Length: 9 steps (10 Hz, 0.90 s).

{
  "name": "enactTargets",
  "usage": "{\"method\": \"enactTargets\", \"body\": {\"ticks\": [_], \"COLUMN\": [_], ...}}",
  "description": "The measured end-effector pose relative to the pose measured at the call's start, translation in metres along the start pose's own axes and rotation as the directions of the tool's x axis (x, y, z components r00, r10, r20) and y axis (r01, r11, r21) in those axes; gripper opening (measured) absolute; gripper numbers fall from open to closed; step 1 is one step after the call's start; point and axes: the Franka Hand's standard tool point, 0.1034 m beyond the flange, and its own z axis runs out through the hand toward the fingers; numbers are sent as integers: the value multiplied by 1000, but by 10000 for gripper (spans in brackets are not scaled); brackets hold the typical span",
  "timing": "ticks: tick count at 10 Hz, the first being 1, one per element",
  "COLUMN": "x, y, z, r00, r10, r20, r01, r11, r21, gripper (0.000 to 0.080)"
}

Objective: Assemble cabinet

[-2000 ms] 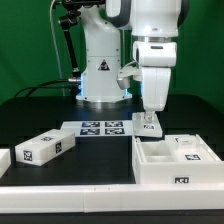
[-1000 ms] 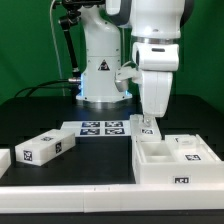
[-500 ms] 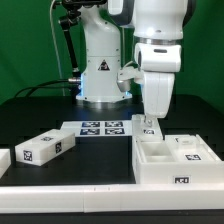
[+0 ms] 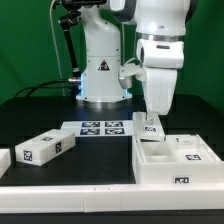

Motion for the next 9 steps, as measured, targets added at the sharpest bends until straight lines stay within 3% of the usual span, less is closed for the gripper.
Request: {"method": "enactTargets", "body": {"ticks": [9], "x": [0], "y": [1], "z": [2], "r00": [1000], "r10": [6], "r20": [2], "r01": [-6], "r11": [1000], "r21": [8], "gripper": [68]}}
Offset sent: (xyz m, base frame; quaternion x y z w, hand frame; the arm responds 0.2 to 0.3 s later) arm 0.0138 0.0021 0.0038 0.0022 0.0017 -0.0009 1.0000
